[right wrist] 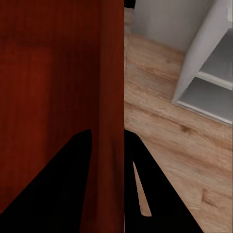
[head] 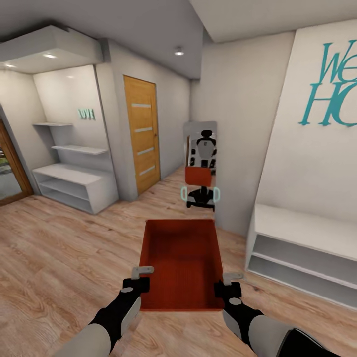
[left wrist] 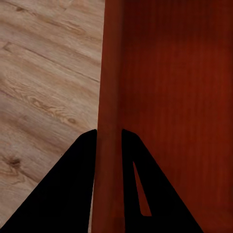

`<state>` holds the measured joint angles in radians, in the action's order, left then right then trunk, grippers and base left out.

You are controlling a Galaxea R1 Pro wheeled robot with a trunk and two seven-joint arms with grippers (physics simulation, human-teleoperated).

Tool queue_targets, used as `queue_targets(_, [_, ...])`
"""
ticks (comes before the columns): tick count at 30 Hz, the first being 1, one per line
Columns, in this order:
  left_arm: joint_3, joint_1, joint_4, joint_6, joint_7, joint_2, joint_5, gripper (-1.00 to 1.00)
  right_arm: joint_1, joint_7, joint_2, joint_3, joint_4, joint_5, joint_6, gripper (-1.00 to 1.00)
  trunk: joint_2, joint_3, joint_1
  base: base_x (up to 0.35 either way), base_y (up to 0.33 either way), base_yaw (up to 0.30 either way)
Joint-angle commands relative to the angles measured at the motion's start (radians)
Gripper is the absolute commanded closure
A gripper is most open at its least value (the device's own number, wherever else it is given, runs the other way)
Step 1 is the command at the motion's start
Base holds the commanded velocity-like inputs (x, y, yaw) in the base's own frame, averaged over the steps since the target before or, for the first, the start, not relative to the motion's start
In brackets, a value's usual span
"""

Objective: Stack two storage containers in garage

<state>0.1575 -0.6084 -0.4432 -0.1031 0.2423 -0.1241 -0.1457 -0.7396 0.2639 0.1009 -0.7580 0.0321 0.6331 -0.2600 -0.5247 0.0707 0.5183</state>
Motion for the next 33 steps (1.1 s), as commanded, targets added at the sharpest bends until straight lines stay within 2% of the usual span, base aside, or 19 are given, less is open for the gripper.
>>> queue_targets(1, [-0.012,-0.001,0.0,-0.007,0.014,0.009,-0.008,1.0,-0.001,0.002,-0.007,0.068,0.002,0.003,-0.009,1.0,-0.002,0.002,0.001,0.322,0.0,0.267])
queue_targets(33, [-0.012,-0.001,0.0,-0.007,0.014,0.009,-0.008,1.0,-0.001,0.003,-0.006,0.067,0.002,0.003,-0.01,1.0,-0.002,0.0,0.001,0.322,0.0,0.268])
